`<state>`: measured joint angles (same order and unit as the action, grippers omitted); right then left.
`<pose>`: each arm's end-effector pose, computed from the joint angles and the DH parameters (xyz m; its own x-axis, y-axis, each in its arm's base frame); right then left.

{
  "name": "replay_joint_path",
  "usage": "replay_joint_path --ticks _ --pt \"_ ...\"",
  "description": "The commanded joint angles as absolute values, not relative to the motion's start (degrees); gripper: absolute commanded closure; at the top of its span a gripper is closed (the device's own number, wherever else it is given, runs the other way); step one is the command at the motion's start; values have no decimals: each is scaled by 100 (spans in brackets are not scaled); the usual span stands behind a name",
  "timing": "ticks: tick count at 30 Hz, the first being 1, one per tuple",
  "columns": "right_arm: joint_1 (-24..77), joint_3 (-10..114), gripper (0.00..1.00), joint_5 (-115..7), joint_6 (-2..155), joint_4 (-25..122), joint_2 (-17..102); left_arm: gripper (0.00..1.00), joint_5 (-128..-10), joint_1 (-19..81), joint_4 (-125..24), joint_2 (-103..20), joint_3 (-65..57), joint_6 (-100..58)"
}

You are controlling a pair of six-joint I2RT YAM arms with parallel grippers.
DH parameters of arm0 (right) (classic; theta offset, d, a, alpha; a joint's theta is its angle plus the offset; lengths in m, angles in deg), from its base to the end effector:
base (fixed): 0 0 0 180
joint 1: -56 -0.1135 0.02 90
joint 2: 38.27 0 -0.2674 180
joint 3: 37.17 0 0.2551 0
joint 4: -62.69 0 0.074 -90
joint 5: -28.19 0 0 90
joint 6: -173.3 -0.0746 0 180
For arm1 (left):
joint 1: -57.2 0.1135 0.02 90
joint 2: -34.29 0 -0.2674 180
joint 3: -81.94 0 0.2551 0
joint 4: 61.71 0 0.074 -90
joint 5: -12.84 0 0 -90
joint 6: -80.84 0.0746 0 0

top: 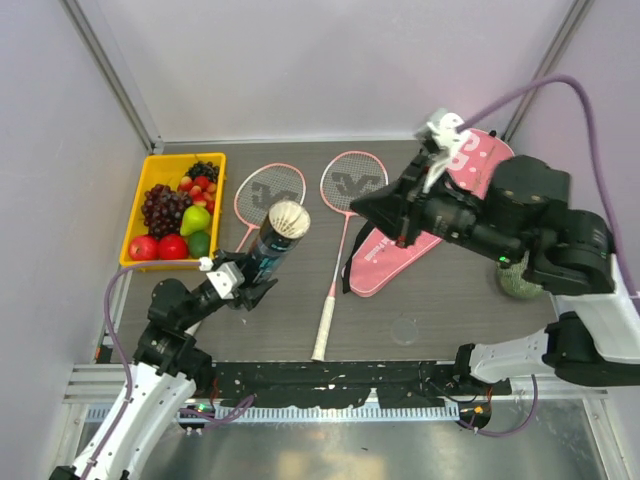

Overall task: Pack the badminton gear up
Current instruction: Adjust the shuttlecock in the shuttle tube.

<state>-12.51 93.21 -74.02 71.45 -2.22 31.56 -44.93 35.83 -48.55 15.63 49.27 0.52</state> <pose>0.0878 0.1800 0.5755 -0.1981 0.0446 -0.9792 -0.8087 0.5570 0.1890 0.1264 -0.0922 0.2628 0.1489 0.0945 -0.9843 0.7911 0.5859 0.1759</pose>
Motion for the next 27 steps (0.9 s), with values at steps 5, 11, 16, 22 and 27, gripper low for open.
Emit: replay_joint_path --ticks 5,11,16,22,27 --pt "-1256 9878 95 -6999 7680 -593 4101 100 -4262 3567 -4820 1496 4532 577" --pt "-1255 9711 95 -6735 7627 -356 4355 100 -4227 3566 -4380 1346 4294 939" --pt "-1255 9536 95 -6612 7487 -452 4602 100 -4271 3566 -4380 1363 4303 974" --pt "-1256 9228 95 -6550 7329 -374 4769 100 -4288 3566 -4389 1399 4303 1018" --pt "-1256 9061 95 -6375 7214 -224 4892 100 -4245 3566 -4441 1381 4241 992"
